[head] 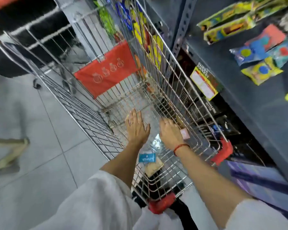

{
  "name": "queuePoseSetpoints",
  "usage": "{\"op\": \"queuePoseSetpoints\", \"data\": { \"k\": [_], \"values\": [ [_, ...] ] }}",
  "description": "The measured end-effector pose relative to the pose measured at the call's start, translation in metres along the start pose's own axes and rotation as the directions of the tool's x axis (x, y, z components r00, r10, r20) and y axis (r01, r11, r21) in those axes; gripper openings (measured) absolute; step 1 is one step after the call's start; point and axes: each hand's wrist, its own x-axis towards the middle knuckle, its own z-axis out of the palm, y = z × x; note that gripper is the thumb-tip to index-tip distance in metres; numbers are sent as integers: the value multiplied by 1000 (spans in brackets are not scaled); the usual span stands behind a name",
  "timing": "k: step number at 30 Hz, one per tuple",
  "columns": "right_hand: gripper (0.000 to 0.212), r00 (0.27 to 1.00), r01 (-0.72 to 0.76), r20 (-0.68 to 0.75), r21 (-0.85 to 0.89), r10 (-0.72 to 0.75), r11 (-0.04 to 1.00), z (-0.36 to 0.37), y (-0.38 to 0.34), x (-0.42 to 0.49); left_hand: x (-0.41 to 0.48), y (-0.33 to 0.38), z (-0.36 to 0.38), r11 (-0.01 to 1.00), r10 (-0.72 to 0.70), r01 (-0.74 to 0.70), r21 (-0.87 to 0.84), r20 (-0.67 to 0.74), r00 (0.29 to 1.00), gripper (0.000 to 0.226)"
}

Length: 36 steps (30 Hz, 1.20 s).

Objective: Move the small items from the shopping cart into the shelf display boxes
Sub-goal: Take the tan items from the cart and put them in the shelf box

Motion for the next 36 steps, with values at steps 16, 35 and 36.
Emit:
{"op": "queuePoseSetpoints", "data": {
  "k": [16,35,36],
  "values": [
    [53,836,399,475,-181,-276,899,105,-16,-17,56,-37,67,998,-23,14,54,161,987,53],
    [29,648,756,527,-357,-550,549,113,-3,-8,114,-56,67,717,319,-473,513,362,876,66],
    [30,660,747,519,-380,-543,545,115,-3,-10,112,-56,67,701,322,-475,531,358,876,64]
  ]
}}
